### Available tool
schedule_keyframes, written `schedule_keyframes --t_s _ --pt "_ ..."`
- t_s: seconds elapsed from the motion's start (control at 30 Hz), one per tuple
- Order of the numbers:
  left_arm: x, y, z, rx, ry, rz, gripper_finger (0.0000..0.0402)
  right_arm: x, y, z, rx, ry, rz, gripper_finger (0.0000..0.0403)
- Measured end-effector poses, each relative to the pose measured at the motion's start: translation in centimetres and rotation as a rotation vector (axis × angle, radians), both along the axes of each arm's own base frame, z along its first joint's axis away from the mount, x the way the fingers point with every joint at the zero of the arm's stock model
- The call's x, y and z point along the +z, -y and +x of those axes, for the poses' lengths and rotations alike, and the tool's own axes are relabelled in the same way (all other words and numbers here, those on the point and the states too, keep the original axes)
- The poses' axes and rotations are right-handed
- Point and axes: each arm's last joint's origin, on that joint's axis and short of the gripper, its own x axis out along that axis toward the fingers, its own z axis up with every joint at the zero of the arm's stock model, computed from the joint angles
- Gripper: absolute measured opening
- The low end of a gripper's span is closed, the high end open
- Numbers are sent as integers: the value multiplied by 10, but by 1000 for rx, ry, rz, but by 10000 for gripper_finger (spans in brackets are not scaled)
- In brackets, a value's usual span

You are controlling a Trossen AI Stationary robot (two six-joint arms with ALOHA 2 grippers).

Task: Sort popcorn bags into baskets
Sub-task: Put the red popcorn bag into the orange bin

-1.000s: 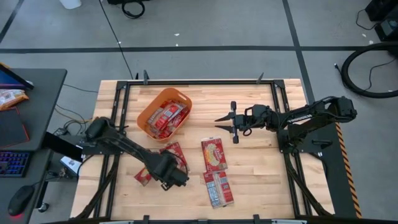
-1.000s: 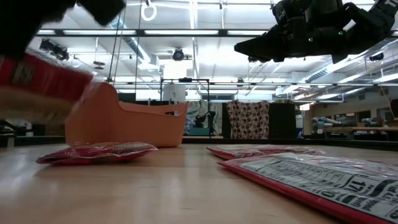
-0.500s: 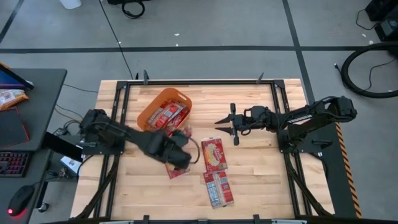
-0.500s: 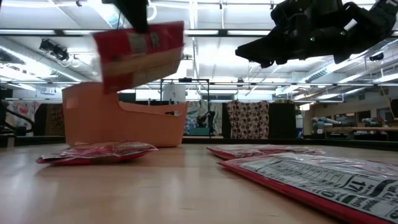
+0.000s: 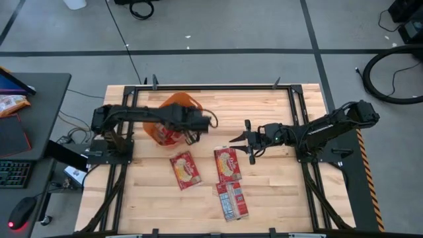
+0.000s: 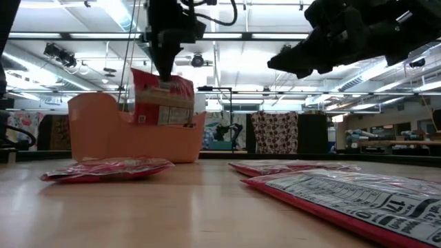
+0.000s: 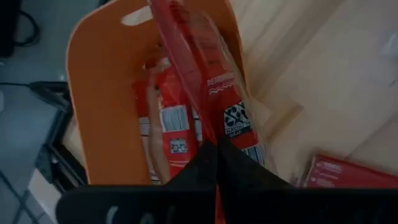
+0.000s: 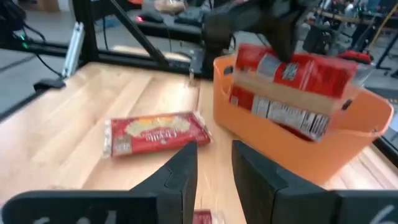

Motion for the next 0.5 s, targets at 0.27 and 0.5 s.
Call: schedule_keyframes --t_s 0.27,0.5 --pt "32 -15 6 -37 125 -156 5 -5 -6 -2 -42 -50 -13 105" --pt "36 -18 -11 -12 -42 -36 4 -4 -9 -2 -31 -46 -10 105"
